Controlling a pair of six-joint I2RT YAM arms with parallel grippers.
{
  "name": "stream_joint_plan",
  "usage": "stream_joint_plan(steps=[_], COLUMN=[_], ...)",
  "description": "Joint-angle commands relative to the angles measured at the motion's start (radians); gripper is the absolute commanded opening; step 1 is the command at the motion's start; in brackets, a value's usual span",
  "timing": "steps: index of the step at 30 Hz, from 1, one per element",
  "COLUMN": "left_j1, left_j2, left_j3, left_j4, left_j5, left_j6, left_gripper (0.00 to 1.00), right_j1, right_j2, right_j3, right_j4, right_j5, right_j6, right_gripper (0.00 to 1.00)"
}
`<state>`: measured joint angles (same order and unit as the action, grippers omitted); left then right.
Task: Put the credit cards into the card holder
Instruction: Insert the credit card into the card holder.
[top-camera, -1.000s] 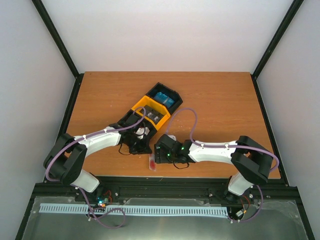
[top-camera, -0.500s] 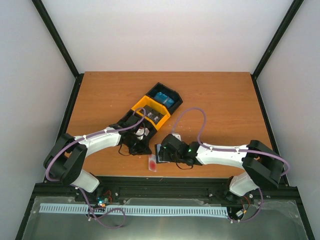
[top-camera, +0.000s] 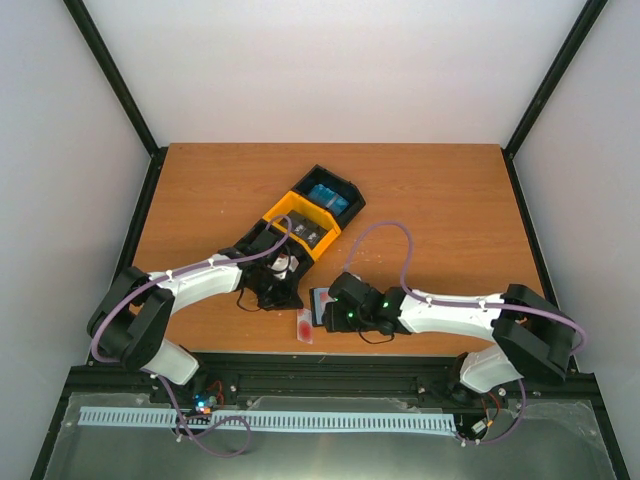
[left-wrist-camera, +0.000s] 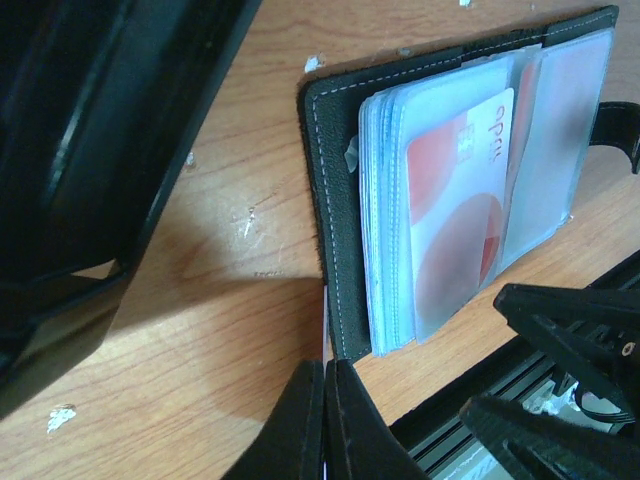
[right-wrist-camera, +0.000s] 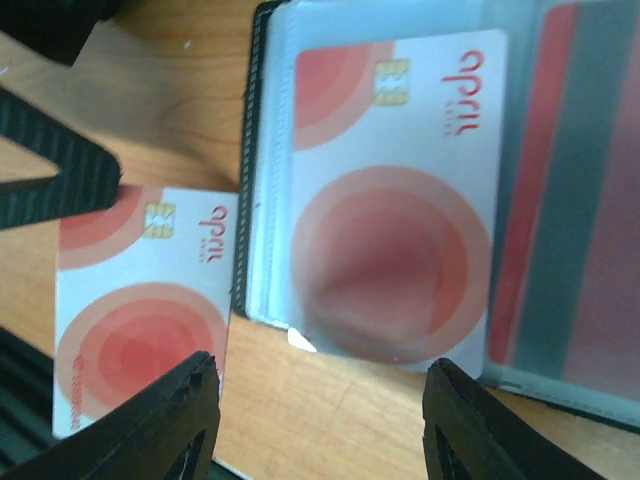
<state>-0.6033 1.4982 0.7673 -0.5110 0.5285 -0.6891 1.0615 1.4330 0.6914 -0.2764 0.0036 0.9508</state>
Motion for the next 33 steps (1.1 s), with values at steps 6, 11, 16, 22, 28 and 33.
stream_joint_plan(steps=[6, 11, 16, 22, 28, 33], left_j1=[-0.01, -0.01, -0.01, -0.01, -0.01, -0.01], left_j2=[-0.02, -0.019, -0.018, -0.016, -0.015, -0.013], left_j3=[0.01, 0.008, 0.002, -0.002, 0.003, 0.005], left_j4=[0.008, 0.009, 0.009, 0.014, 0.012, 0.012], left_j5=[0.003, 0.005, 0.01, 0.01, 0.005, 0.005], left_j6=[0.025, 0.024, 0.026, 0.025, 0.027, 0.028], left_gripper=[0.01, 0.01, 0.01, 0.01, 0.01, 0.01], right_j1=[0.005, 0.012, 0.012, 0.012, 0.007, -0.021], right_j2=[0.065, 0.136, 0.173, 0.152, 0.084, -0.043], right_j3=[0.034, 0.087, 0.131, 0.121, 0.075, 0.018], right_j4=[-0.017, 0.001, 0.024, 0.086, 0.15, 0.079], right_j5=[-0.131, -0.122, -0.114, -0.102, -0.153, -0.085], right_j6=[-0.102, -0.115, -0.118, -0.12, -0.121, -0.085], right_gripper=[0.56, 0.55, 0.55, 0.54, 0.56, 0.58])
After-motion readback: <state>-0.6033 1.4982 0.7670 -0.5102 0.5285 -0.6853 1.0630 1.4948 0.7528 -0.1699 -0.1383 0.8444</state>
